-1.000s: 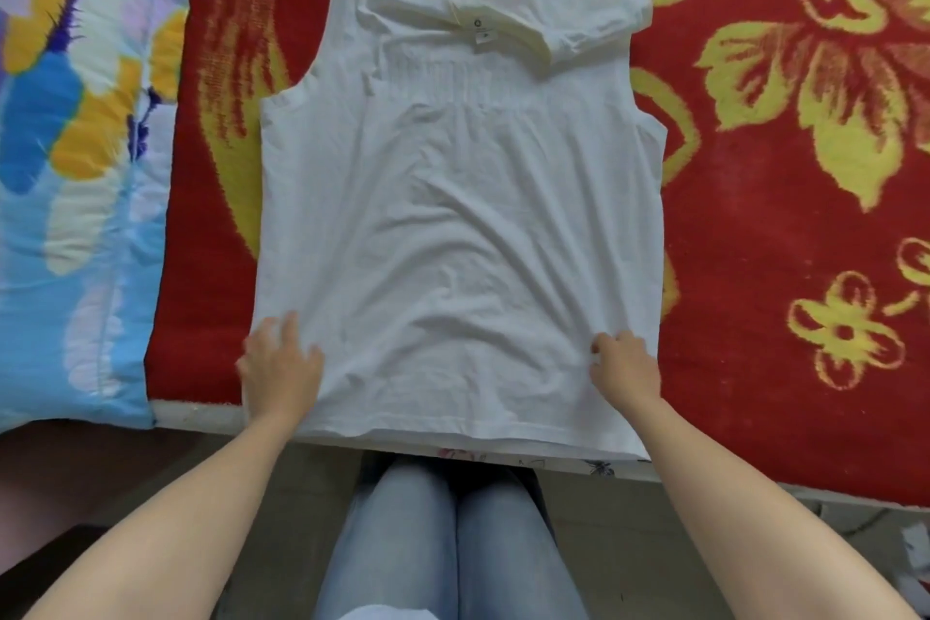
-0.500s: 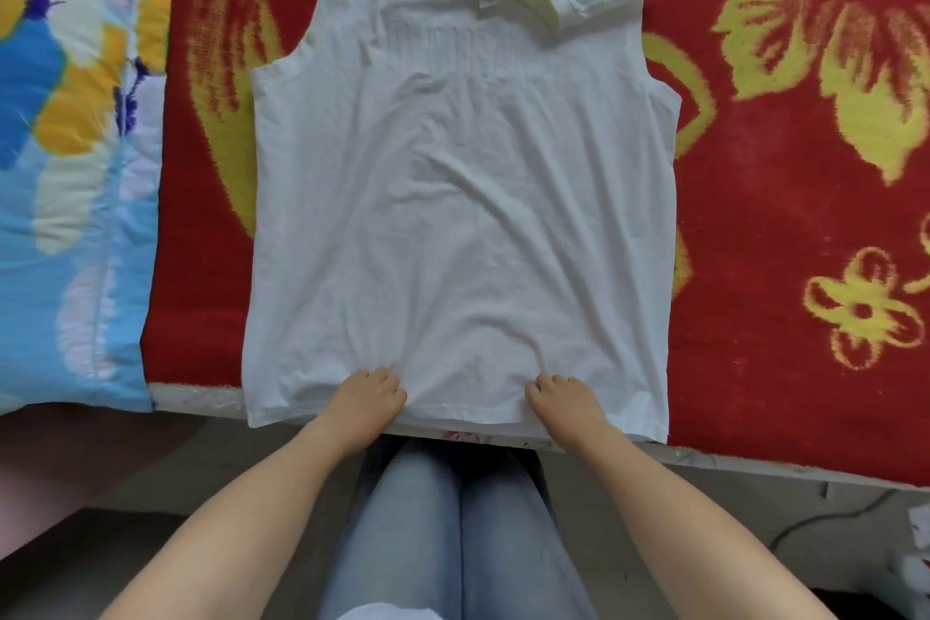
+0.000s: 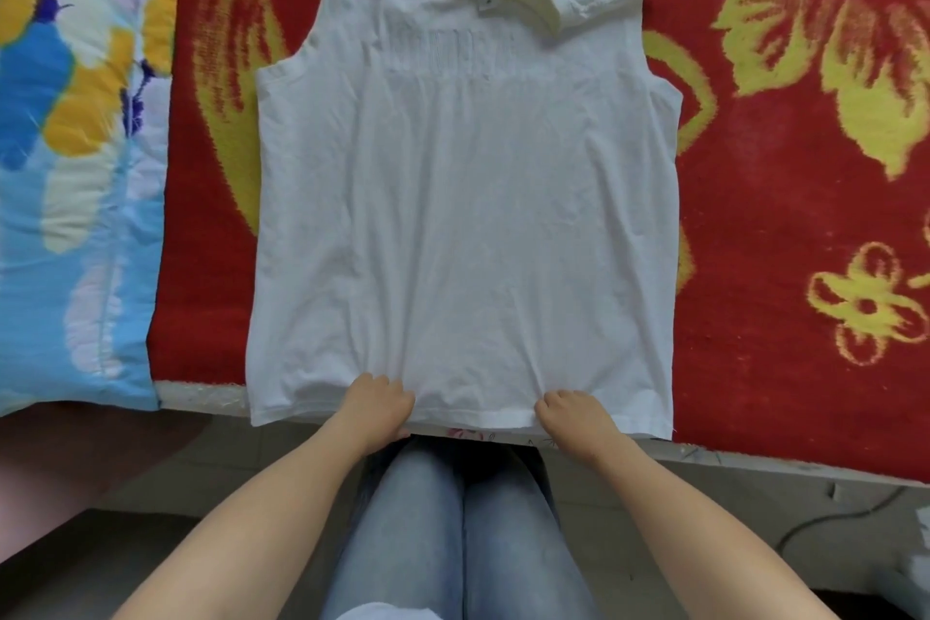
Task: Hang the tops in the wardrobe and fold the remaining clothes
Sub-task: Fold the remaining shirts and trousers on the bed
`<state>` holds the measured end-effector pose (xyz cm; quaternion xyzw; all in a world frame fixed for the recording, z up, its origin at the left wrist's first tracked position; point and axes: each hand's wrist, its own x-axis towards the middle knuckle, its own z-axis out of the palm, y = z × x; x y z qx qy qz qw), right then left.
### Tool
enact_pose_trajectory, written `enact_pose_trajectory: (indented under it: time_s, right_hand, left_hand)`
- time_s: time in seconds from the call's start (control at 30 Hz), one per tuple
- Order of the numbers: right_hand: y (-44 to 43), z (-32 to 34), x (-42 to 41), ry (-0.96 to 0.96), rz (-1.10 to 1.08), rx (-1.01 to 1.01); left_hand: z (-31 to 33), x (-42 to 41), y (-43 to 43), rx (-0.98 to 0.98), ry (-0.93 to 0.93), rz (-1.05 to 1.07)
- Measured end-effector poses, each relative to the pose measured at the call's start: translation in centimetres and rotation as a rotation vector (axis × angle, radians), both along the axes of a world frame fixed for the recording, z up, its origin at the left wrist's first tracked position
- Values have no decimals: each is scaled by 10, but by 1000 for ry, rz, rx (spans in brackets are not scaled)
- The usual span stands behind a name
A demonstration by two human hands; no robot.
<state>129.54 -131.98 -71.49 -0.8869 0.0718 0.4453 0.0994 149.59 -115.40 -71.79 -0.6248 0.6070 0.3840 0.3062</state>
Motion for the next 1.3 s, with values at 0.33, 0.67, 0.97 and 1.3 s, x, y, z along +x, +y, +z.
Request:
enact_pose_trajectory:
  time_s: [0.33,0.67,0.97,1.3]
  right_hand:
    - [-118,46,88,-114,-244,-66]
    - [-260,38,196,-292,-419,-305]
    - [-338,2,257,-336,-242,-241]
    - [-428,-1,338,-462,-566,-355]
  left_hand:
    - [38,90,-98,-584,-85,261]
    - [33,219,-220,-723,-254,607]
    - [3,273,-303,-637,-198,552]
    - [-2,377,-396,-533,-283,836]
